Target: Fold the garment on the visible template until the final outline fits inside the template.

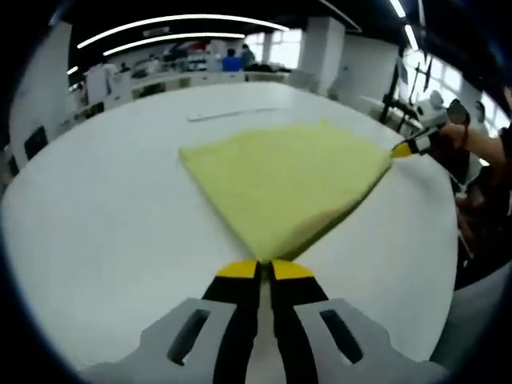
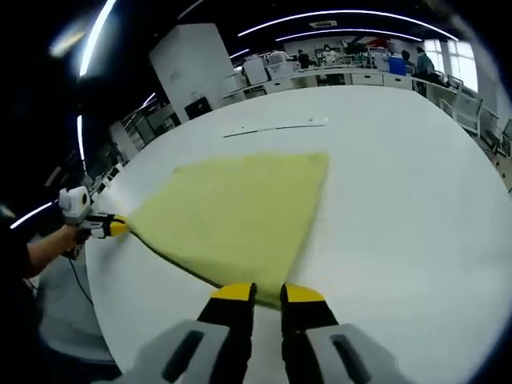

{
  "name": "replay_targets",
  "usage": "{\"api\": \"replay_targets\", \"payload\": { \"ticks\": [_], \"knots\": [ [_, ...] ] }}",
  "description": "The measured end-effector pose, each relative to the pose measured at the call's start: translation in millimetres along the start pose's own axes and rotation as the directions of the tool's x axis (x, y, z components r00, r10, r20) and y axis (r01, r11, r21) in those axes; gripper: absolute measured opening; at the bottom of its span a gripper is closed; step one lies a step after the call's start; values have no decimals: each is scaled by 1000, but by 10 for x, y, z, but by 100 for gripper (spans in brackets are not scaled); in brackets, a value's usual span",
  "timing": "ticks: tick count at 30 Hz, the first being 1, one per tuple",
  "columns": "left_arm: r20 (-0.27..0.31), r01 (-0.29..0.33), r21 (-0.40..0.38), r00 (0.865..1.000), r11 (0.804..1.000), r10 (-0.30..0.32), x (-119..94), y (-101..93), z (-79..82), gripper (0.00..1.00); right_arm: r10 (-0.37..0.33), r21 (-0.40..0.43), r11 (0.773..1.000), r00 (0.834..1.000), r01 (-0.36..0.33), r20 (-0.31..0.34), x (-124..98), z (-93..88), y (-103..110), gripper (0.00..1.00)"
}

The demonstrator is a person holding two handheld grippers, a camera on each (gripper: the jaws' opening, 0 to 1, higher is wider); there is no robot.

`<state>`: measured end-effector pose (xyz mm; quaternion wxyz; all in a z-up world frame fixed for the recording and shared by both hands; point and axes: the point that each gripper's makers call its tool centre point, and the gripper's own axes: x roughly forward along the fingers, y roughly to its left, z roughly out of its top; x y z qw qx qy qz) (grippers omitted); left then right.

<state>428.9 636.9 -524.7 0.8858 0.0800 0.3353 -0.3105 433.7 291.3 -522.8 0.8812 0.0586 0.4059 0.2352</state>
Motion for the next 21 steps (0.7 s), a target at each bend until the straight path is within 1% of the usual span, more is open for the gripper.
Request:
{"api": "replay_targets", "payload": {
  "ticks": [2,4,7,10,11,12,14,15,16,18,19,21],
  "knots": [
    [-14,0,29,1000,1000,1,-6,-5,-13,1,-5,5,1000,1000,5,-2,3,-10,-8,0],
    [-26,-3,63,1000,998,5,-12,-8,-19,0,-4,3,1000,1000,4,-2,5,-20,-12,0],
    [-37,-7,88,999,996,11,-19,6,-26,0,-5,1,1000,1000,5,-5,-2,-30,-18,0],
    [-52,-8,94,999,996,13,-30,3,-58,0,-8,1,1000,1000,8,-6,-15,-34,-22,0],
    [-52,-5,83,999,997,9,-37,-1,-68,0,-9,-3,1000,1000,9,-8,-24,-37,-23,0],
    [-69,-21,66,997,998,25,-58,29,-111,0,-10,-5,1000,1000,10,-10,-29,-41,-24,0],
    [-67,-31,51,997,998,35,-78,61,-131,0,-14,-11,1000,1000,13,-20,-43,-58,-31,0],
    [-61,-32,21,998,999,34,-91,65,-131,0,-17,-12,1000,1000,16,-25,-54,-66,-37,0],
    [-47,-28,-28,999,999,27,-115,67,-122,0,-21,-8,1000,999,21,-27,-68,-70,-45,1],
    [-29,-40,-67,999,997,38,-159,110,-84,5,-16,18,1000,999,16,-31,-106,-76,-42,4],
    [-28,-42,-75,999,996,40,-166,114,-77,8,-12,31,999,1000,13,-27,-120,-68,-38,6],
    [-10,-40,-114,999,993,39,-196,113,-16,13,-3,43,999,1000,3,-20,-148,-42,-13,11]
  ]
}}
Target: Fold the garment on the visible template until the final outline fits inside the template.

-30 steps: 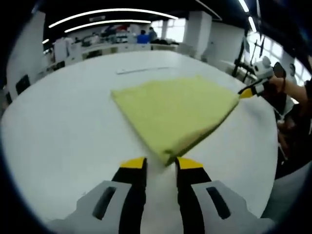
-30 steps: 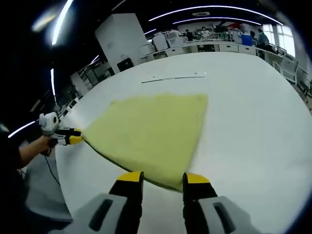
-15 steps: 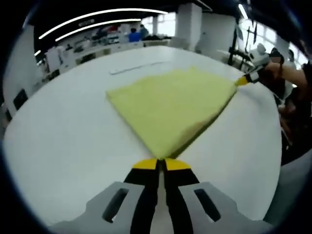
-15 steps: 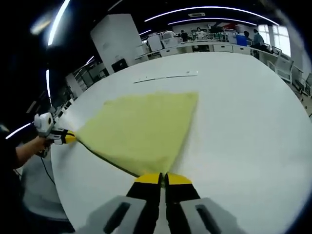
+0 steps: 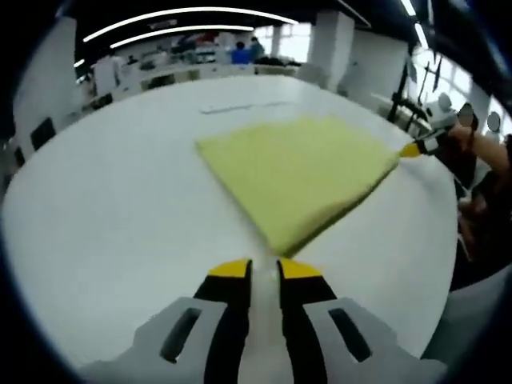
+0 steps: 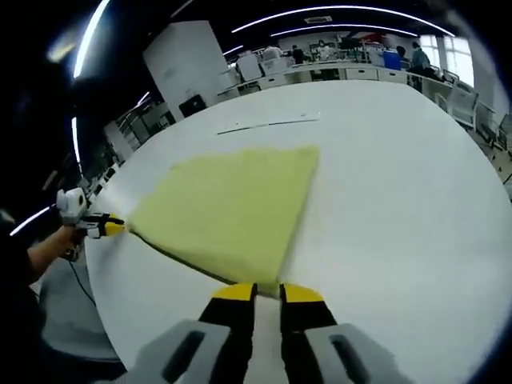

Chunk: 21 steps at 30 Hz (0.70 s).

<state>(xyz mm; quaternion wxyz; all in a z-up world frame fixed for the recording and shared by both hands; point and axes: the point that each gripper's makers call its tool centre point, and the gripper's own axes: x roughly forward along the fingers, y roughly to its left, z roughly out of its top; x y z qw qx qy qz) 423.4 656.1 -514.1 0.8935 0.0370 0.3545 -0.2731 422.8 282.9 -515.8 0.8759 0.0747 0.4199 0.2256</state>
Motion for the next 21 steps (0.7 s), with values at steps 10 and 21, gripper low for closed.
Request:
{"api": "replay_targets", "payload": {
  "ticks": [10,21],
  "knots": [
    [23,28,-167,999,986,-24,130,-159,254,21,10,44,999,1000,-11,25,90,95,72,18],
    [-46,-15,-271,999,962,3,259,-126,72,16,-36,84,996,999,35,4,209,42,-6,10]
  ]
}}
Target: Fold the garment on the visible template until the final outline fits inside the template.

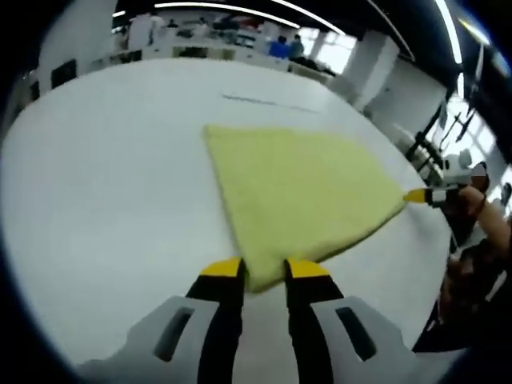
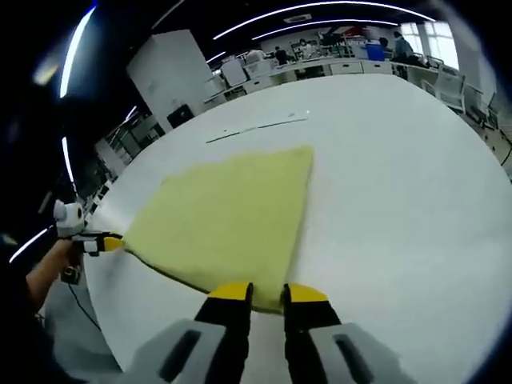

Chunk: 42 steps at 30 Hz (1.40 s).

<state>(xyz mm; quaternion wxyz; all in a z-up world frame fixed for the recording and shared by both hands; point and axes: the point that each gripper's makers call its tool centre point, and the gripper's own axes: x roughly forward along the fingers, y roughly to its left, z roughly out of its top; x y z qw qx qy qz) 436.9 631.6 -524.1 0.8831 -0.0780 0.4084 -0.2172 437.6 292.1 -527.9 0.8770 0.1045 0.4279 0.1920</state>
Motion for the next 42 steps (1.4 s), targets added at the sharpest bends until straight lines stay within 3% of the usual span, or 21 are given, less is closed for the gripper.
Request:
{"api": "replay_targets", "payload": {
  "ticks": [8,19,28,39,42],
  "knots": [
    [-36,-12,16,999,1000,12,21,6,-85,2,-25,-10,1000,1000,25,-8,15,-27,-22,5],
    [-61,-26,86,998,996,31,-42,15,-145,0,-24,-18,1000,999,23,-34,-55,-121,1,0],
    [-27,-32,66,999,997,34,-180,4,-251,0,-19,-34,999,999,18,-47,-122,-251,85,0],
    [-35,-42,61,998,997,44,-272,21,-358,0,-32,-62,998,998,30,-47,-179,-355,166,0],
    [-22,-60,7,998,998,60,-271,41,-373,1,-40,-65,997,998,37,-45,-173,-375,173,0]
  ]
}}
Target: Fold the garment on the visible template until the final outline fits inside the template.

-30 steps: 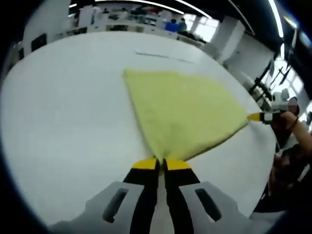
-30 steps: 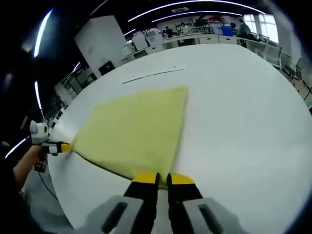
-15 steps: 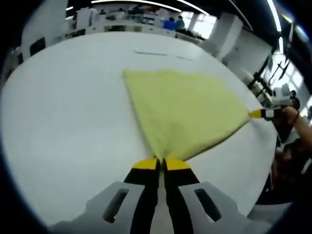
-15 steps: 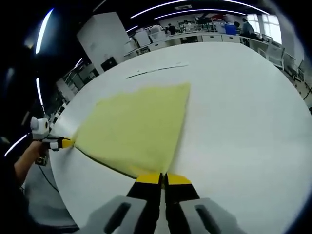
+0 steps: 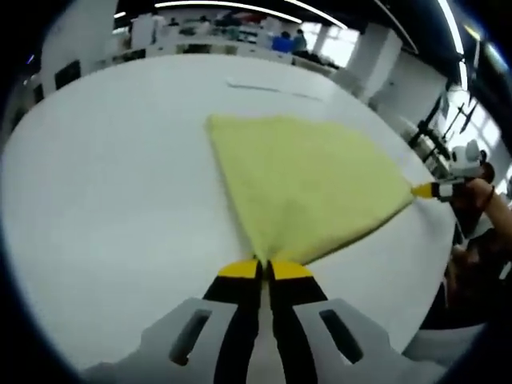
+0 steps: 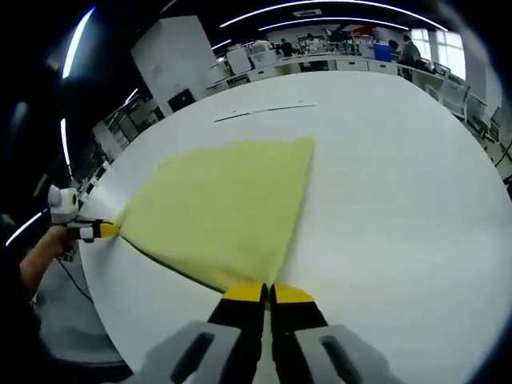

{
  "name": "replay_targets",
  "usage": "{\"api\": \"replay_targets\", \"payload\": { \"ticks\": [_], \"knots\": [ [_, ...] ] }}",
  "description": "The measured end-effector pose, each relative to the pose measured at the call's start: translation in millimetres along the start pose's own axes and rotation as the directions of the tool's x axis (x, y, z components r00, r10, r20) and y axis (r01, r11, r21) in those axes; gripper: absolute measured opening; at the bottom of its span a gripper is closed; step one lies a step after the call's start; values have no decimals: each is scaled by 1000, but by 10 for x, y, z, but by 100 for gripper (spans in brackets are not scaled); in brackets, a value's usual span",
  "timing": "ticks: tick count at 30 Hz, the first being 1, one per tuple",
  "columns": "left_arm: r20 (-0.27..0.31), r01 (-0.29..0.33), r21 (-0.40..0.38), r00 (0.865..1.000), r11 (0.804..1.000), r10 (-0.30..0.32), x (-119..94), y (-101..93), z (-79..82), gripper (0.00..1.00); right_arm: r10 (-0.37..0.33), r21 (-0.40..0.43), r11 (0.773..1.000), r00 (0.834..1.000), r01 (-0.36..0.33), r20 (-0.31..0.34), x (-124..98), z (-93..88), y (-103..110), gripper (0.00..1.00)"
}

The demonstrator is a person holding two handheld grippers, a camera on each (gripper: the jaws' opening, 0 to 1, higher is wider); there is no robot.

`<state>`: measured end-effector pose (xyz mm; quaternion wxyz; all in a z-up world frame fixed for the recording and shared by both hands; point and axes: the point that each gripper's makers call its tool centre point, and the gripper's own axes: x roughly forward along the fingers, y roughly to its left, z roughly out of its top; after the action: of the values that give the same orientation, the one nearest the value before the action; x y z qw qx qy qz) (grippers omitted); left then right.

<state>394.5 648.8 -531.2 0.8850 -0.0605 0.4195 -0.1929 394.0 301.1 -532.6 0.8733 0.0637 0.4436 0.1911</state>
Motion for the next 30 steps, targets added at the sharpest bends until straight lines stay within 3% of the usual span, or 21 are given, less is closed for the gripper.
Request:
{"api": "replay_targets", "payload": {
  "ticks": [2,8,14,17,22,30],
  "knots": [
    [16,9,-58,1000,998,-8,10,-1,3,1,-12,-9,1000,1000,12,1,5,0,-1,0],
    [34,15,-115,999,993,-11,5,11,3,2,-47,-37,998,999,47,3,12,5,-22,3],
    [49,-1,-111,999,994,7,-16,21,25,8,-49,-24,998,999,50,21,-26,27,-34,18],
    [58,-21,-106,998,994,27,-62,46,57,20,-47,-21,999,997,49,67,-60,122,-9,26],
    [99,-21,-84,995,996,29,-165,-11,168,37,-47,-15,999,991,49,127,-139,269,46,49],
    [172,-14,-7,985,1000,15,-422,-170,369,64,-20,-126,991,985,41,171,-373,471,305,72]
  ]
}}
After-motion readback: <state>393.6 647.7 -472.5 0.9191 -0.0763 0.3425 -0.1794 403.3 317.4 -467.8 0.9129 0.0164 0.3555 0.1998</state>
